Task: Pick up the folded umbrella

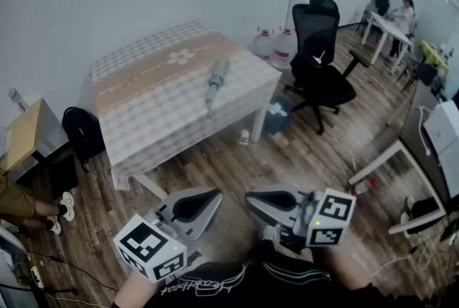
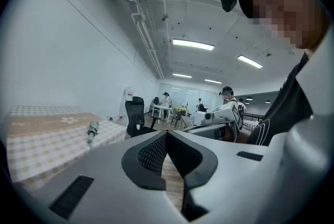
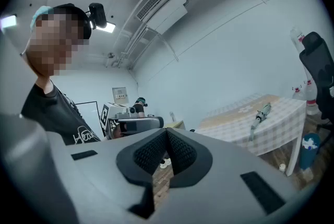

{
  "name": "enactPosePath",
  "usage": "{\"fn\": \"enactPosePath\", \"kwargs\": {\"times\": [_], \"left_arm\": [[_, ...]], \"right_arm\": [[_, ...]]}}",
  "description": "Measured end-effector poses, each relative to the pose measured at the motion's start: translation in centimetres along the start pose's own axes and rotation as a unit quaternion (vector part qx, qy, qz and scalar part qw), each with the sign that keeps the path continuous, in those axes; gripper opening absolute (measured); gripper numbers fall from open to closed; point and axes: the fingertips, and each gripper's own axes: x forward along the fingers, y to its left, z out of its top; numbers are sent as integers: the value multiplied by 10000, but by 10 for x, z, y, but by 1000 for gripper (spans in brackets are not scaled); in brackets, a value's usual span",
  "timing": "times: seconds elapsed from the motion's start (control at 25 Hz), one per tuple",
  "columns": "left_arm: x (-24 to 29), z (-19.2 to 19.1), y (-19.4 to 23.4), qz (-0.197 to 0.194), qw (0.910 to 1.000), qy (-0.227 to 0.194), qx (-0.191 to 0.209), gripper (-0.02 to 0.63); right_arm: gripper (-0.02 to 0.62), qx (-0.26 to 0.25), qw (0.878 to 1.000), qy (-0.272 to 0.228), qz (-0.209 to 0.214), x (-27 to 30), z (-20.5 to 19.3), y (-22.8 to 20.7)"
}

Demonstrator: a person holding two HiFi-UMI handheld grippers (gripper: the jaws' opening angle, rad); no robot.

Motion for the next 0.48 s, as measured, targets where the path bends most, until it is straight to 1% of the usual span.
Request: {"fn": "enactPosePath", "kwargs": {"times": [0.2, 0.48], "left_arm": [[8, 1, -4, 2, 10000, 52, 35, -4], [18, 1, -5, -3, 9999, 125, -28, -5]], "right_arm": [[9, 8, 10000, -17, 5, -7, 3, -3], [9, 139, 9999, -99, -12, -11, 5, -16]]}}
